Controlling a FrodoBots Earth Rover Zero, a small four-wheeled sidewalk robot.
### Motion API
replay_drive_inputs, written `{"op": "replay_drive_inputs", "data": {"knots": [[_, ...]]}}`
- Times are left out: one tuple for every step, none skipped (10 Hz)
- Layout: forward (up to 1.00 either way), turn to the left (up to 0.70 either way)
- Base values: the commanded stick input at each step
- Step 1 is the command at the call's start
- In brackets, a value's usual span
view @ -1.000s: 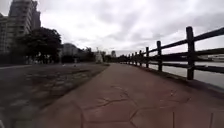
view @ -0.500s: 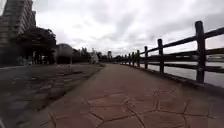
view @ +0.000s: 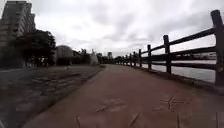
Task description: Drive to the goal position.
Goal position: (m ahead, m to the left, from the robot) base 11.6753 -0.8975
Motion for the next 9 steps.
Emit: {"op": "replay_drive_inputs", "data": {"knots": [[1.0,0.0],[1.0,0.0],[1.0,0.0],[1.0,0.0],[1.0,0.0],[1.0,0.0],[1.0,0.0],[1.0,0.0],[1.0,-0.24]]}}
